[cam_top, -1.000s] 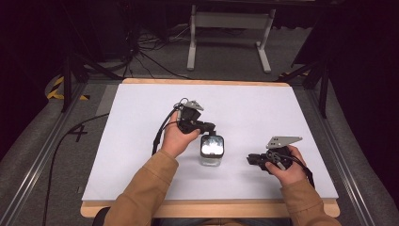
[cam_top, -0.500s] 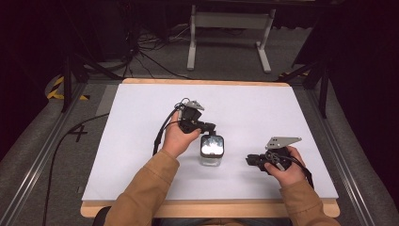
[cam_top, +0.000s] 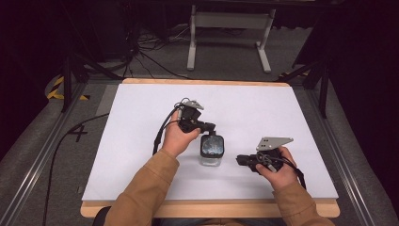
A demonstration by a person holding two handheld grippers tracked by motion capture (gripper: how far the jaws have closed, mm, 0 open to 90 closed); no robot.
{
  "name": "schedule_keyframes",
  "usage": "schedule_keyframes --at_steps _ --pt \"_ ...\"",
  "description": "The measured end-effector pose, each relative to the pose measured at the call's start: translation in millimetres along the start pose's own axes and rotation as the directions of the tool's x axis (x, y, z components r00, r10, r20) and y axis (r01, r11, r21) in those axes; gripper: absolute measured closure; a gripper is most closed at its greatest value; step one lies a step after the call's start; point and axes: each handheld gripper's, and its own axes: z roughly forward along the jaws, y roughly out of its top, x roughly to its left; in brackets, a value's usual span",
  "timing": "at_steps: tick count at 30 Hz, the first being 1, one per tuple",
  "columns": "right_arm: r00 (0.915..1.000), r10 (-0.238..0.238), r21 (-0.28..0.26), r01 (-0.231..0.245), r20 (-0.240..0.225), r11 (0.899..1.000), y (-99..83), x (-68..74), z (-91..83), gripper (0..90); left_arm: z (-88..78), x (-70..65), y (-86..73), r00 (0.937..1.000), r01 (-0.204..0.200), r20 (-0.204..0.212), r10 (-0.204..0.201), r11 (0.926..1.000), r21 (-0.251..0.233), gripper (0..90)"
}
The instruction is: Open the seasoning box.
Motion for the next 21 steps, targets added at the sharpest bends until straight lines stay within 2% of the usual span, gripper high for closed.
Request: schedule_keyframes --at_steps 13,21 --pt "0.9987 -0.04 -0.073 0.038 -0.03 0.997 20.3 21.6 20.8 88.4 0.6 0.3 0.2 1.0 -0.006 -0.007 0.006 1.0 0.0 89.5" --pt "0.9986 -0.04 -0.076 0.038 -0.033 0.996 23.9 24.5 28.0 89.2 0.6 0.0 0.1 0.9999 -0.008 -0.009 0.009 1.0 0.001 89.5"
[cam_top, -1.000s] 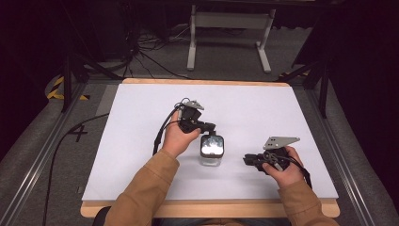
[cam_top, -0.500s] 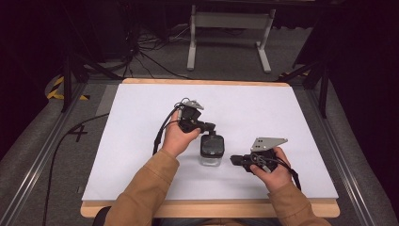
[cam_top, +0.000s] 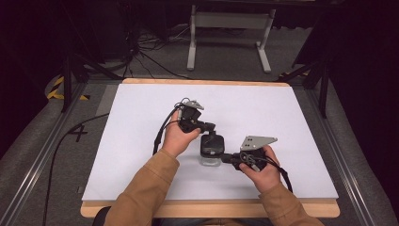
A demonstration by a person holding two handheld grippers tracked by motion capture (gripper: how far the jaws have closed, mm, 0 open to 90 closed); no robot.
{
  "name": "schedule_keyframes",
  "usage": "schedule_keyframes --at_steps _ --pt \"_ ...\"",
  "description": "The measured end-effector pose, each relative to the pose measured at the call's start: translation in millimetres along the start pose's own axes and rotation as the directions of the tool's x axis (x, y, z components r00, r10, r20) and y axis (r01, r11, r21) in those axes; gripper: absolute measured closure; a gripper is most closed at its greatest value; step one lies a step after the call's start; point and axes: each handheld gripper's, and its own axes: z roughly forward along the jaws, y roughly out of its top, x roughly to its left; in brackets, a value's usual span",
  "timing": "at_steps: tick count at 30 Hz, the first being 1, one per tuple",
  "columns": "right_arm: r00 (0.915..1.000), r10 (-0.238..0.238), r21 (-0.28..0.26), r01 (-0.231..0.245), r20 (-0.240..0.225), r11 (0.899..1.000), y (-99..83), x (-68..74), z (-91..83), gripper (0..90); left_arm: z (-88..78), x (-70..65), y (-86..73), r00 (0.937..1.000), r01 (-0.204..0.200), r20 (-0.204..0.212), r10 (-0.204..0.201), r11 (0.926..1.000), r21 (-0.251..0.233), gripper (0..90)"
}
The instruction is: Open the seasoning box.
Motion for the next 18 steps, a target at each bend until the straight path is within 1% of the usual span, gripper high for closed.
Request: schedule_keyframes --at_steps 3,4,14,16,17,18 --pt "1.0 -0.001 -0.007 0.001 0.002 1.0 0.1 -0.5 0.1 89.3 0.4 -0.7 0.1 1.0 -0.002 -0.003 0.002 1.0 -0.005 89.5" --pt "1.0 -0.002 -0.01 0.002 0.003 1.0 0.1 -0.4 0.3 89.3 0.0 -1.3 0.3 1.0 -0.005 -0.007 0.005 1.0 0.003 89.5" --pt "0.9999 -0.005 -0.033 0.006 0.013 0.999 0.9 0.4 -0.3 89.4 -0.3 -2.7 0.5 0.9996 -0.011 -0.024 0.011 0.9999 0.003 88.7" --pt "0.9999 -0.007 -0.035 0.007 0.013 0.999 1.1 0.2 -0.5 89.4 -2.3 -3.2 0.8 0.9994 -0.02 -0.027 0.02 0.9998 0.001 87.8" --pt "0.9999 -0.005 -0.035 0.005 0.013 0.999 1.3 0.3 -0.8 89.4 -4.1 -4.3 1.0 0.9994 -0.016 -0.031 0.016 0.9998 -0.009 87.4" --pt "0.9999 -0.007 -0.037 0.008 0.014 0.999 1.6 0.3 -1.1 89.4 -7.0 -4.7 1.3 0.9993 -0.021 -0.032 0.021 0.9997 -0.011 87.2"
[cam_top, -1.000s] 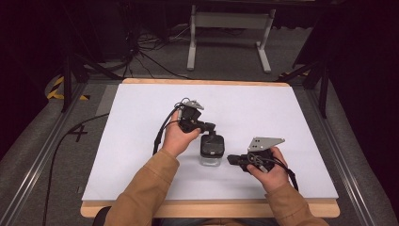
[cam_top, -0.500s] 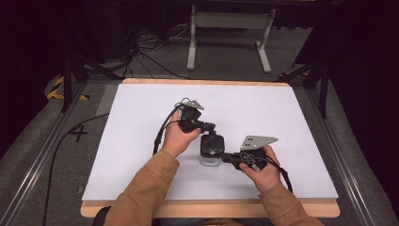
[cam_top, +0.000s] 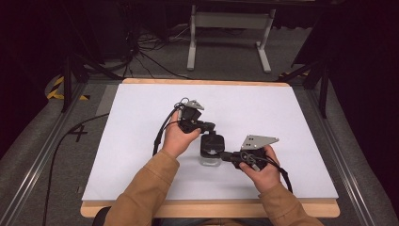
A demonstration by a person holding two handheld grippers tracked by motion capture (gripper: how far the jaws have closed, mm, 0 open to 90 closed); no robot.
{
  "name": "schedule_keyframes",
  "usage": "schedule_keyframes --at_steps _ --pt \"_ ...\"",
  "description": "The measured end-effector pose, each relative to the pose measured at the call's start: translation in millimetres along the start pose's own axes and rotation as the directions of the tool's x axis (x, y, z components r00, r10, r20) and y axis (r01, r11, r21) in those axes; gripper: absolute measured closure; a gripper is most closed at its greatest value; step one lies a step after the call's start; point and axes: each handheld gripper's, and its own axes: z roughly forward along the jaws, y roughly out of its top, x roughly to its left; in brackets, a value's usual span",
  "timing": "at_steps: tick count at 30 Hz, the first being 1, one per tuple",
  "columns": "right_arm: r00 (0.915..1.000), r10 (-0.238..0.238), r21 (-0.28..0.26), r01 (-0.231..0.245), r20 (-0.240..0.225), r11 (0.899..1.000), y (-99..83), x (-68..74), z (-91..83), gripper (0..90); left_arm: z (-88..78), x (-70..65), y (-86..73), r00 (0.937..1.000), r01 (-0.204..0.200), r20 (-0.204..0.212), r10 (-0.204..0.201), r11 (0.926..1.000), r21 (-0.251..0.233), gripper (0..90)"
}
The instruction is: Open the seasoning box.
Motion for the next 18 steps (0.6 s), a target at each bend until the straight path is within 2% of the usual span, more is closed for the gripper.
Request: schedule_keyframes --at_steps 5,7,8,9,11,13,15,18 --pt "1.0 -0.008 -0.011 0.008 -0.002 1.0 3.6 -1.4 -1.0 89.4 -20.6 -5.1 -0.4 0.9997 -0.008 -0.022 0.007 0.9994 -0.033 85.8" --pt "0.9999 -0.015 -0.016 0.015 -0.003 1.0 5.8 -2.3 -0.7 89.4 -31.1 -8.4 -2.7 0.9996 -0.008 -0.028 0.007 0.9992 -0.038 86.0" --pt "0.9999 -0.015 -0.016 0.015 -0.003 1.0 5.8 -2.3 -0.7 89.4 -31.1 -8.4 -2.7 0.9996 -0.008 -0.028 0.007 0.9992 -0.038 86.3" --pt "0.9998 -0.018 -0.023 0.018 -0.006 1.0 9.0 -3.4 -0.7 89.4 -40.9 -11.3 -5.6 0.9995 -0.012 -0.03 0.01 0.9992 -0.039 86.4" --pt "0.9997 -0.024 -0.028 0.024 -0.006 0.999 10.6 -4.4 -0.7 89.4 -45.7 -12.6 -7.3 0.9996 -0.012 -0.028 0.011 0.9991 -0.042 86.6" --pt "0.9995 -0.031 -0.039 0.03 -0.007 0.999 14.5 -6.7 -1.1 89.4 -55.0 -14.2 -11.4 1.0 -0.008 -0.001 0.008 0.9993 -0.036 86.2" --pt "0.9994 -0.034 -0.047 0.034 -0.005 0.998 17.6 -9.0 -1.2 89.4 -64.2 -14.6 -16.3 0.9987 -0.008 0.049 0.01 0.9993 -0.036 86.4" --pt "0.9994 -0.034 -0.059 0.033 -0.007 0.998 22.2 -13.6 0.1 89.4 -71.1 -17.4 -21.6 0.997 -0.004 0.077 0.005 1.0 -0.007 89.4"
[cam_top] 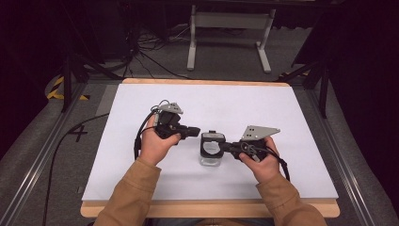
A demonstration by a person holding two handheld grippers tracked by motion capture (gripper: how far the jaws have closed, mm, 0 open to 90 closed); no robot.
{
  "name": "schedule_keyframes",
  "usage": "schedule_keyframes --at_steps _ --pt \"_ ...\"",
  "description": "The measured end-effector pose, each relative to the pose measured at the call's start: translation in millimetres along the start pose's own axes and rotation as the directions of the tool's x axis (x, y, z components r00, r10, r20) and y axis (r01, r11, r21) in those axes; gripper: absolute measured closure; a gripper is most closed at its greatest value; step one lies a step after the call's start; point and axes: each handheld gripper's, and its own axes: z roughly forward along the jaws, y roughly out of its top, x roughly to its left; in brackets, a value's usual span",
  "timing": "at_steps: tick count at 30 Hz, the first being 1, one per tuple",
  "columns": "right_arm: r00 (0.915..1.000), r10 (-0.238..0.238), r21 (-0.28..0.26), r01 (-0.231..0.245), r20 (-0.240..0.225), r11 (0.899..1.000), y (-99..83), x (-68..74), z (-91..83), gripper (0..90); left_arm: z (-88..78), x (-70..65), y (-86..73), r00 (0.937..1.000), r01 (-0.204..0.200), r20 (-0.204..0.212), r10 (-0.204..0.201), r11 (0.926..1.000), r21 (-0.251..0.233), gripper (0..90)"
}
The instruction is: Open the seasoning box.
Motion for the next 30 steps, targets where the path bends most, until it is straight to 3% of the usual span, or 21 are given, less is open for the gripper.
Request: schedule_keyframes --at_steps 5,13,20,24,30 --pt "1.0 0.001 -0.022 -0.001 0.003 1.0 6.7 -6.0 1.2 89.4 5.9 -6.5 -6.0 0.9994 -0.016 0.031 0.014 0.9976 0.068 89.6" --pt "0.9996 0.016 -0.049 -0.015 0.022 0.999 10.5 -16.8 6.8 89.4 33.8 -10.7 -13.0 0.9969 -0.005 0.078 -0.005 0.9923 0.123 89.5" --pt "0.9991 0.017 -0.079 -0.014 0.039 0.997 14.8 -26.4 9.9 89.4 46.7 -8.5 -15.0 0.995 -0.008 0.1 -0.009 0.986 0.167 89.7" --pt "0.9983 0.022 -0.096 -0.017 0.053 0.995 19.1 -34.4 14.2 89.4 47.8 -7.5 -15.0 0.9932 0.008 0.114 -0.027 0.9864 0.164 89.8" --pt "0.9979 0.018 -0.087 -0.013 0.062 0.996 24.2 -41.5 20.4 89.5 48.4 -8.3 -14.7 0.9937 0.005 0.109 -0.023 0.9864 0.164 89.9"
